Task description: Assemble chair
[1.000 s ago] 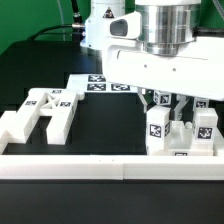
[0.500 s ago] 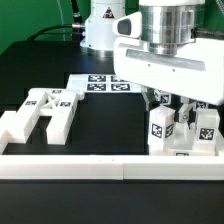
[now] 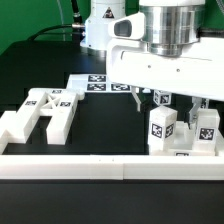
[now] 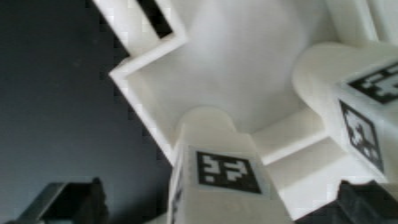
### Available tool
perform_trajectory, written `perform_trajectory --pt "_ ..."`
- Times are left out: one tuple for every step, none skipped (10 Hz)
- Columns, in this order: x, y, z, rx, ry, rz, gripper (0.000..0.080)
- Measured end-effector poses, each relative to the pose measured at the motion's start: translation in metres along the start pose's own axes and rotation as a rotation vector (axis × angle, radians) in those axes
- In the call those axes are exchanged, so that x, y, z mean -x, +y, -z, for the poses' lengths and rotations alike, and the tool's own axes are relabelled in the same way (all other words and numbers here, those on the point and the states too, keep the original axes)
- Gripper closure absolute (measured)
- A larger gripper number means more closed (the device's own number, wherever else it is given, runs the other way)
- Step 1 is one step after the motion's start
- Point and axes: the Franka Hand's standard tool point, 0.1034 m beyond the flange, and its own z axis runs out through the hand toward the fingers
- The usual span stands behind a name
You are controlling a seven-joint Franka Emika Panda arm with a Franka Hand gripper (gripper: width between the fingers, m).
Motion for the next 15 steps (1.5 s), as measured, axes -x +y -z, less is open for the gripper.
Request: perform_trajectory --pt "-0.0003 0.0006 0.0 0.001 0.001 0.072 0.0152" --pt "-0.0008 0.0011 0.0001 0.004 0.001 0.169 0.0151" --pt "-0.0013 0.0018 0.0001 0.004 0.001 0.285 0.0151" --pt "-0.001 0.0021 -0.0002 0.004 0.001 0.333 0.0151" --pt "-0.001 0.0026 -0.0003 0.004 0.0 0.38 0.0151" --pt "-0.0014 0.0034 -0.0003 0.007 0.0 0.464 0.0151" --pt "-0.0021 0.004 0.0 0.015 0.001 0.542 0.0151" --pt "-0.0031 0.0033 0.0009 0.026 0.004 0.619 0.0151" --pt "-0.0044 0.004 0.0013 0.036 -0.001 0.757 0.0151" --pt "-0.0071 0.0036 0.0016 0.04 -0.009 0.841 0.0151" --pt "-0.0087 0.0013 0.0017 0.043 -0.008 0.881 0.0151" --pt "-0.0085 0.0001 0.0016 0.046 -0.009 0.938 0.0151" --pt "-0.0084 0.0 0.0015 0.053 -0.011 0.99 0.0151" --pt "-0.008 -0.0004 0.0014 0.057 -0.013 1.037 0.0151" --pt "-0.0079 -0.0006 0.0013 0.06 -0.013 1.044 0.0151"
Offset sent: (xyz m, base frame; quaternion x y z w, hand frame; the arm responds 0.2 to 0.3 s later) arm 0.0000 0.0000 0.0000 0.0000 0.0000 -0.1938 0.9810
